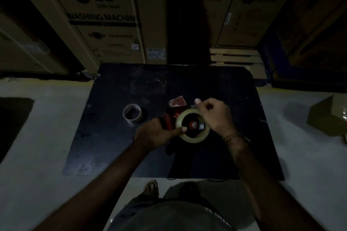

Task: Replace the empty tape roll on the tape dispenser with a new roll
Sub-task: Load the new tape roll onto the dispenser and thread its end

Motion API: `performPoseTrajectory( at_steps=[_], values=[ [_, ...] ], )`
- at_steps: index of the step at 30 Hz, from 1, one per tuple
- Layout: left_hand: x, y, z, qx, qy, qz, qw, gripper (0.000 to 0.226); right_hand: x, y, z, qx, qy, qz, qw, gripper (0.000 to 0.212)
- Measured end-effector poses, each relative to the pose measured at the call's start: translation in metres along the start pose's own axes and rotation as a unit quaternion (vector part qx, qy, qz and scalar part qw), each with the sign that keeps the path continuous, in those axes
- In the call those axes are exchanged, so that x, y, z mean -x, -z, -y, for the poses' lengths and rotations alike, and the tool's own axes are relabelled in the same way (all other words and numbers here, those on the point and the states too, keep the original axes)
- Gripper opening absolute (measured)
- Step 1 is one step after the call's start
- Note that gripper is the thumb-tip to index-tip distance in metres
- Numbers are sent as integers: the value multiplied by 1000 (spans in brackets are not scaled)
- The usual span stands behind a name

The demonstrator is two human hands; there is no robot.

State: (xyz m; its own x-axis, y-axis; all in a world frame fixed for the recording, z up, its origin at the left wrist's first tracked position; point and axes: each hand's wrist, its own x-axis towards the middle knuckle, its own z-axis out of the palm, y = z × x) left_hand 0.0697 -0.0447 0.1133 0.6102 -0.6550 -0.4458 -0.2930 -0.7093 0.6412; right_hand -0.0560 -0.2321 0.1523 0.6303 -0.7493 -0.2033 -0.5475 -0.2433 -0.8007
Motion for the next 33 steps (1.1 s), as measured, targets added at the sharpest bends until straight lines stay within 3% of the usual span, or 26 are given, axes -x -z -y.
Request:
performPoseTrajectory(
  at_steps=[3, 6, 11, 14, 18, 33],
  values=[
    [2, 7, -4, 1, 0, 11, 1000, 94, -15, 6, 18, 56, 28, 32, 998, 33],
    [3, 12, -10, 2, -2, -5, 1000, 98, -21, 10, 30, 126, 36, 14, 991, 22],
    [6, 15, -13, -12, -2, -32, 999, 93, -21, 10, 36, 167, 26, 0, 986, 29],
    [8, 14, -13, -39, 2, -49, 998, 99, -19, 8, 35, 159, 34, -8, 987, 47],
    [13, 12, -11, -57, 6, -69, 996, 95, -16, 6, 38, 136, -14, -33, 990, 34],
    [31, 17, 1, 19, 34, -145, 989, 88, -11, -7, 34, 27, -79, -116, 990, 36]
  ],
)
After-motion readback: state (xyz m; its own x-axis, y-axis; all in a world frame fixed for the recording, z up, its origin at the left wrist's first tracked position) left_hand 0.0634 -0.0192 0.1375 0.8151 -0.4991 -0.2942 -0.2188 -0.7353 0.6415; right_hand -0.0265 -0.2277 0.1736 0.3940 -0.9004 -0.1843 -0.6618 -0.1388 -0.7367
